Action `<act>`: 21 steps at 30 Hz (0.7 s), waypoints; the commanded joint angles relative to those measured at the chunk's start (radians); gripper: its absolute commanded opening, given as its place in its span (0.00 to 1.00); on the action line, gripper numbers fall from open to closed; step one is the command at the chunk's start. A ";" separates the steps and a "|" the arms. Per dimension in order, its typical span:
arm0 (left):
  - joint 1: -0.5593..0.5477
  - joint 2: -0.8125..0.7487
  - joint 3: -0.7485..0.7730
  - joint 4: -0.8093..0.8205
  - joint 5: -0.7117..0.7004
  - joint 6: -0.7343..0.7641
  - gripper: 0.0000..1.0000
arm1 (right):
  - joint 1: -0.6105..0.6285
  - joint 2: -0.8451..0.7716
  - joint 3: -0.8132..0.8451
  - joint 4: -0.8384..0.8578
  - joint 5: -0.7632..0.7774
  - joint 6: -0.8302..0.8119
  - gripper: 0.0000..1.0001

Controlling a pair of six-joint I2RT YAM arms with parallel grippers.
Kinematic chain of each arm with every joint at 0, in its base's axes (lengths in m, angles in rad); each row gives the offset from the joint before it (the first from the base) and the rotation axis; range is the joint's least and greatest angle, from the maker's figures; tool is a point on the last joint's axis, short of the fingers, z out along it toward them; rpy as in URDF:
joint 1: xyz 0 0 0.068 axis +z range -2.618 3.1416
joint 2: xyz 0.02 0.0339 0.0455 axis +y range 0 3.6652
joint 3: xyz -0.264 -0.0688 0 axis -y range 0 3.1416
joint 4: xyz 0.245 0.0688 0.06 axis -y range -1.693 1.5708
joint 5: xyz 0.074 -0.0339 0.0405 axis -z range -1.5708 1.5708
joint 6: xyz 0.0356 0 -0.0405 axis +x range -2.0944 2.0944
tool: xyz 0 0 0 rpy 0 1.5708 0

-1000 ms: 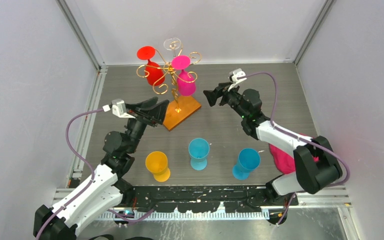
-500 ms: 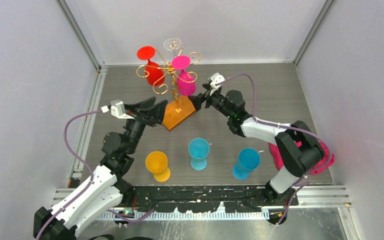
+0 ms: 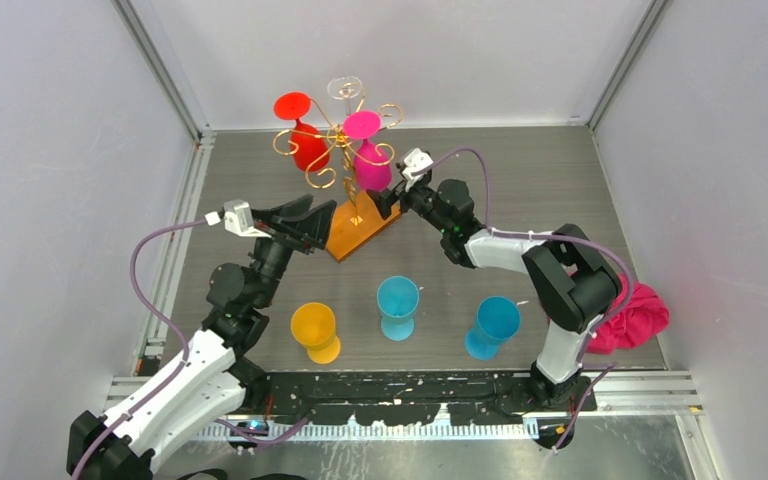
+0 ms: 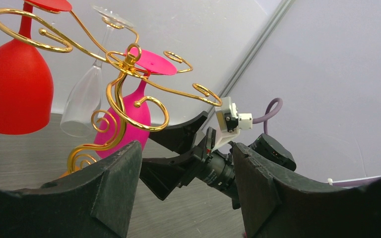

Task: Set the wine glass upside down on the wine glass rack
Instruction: Adjust the wine glass in the wine rack.

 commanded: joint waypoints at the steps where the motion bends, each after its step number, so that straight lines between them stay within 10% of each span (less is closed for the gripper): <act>1: -0.001 0.004 -0.003 0.057 -0.010 0.023 0.68 | 0.012 0.019 0.063 0.094 0.021 -0.048 1.00; 21: 0.000 0.012 -0.011 0.069 -0.007 0.016 0.68 | 0.023 0.104 0.168 0.087 0.007 -0.078 1.00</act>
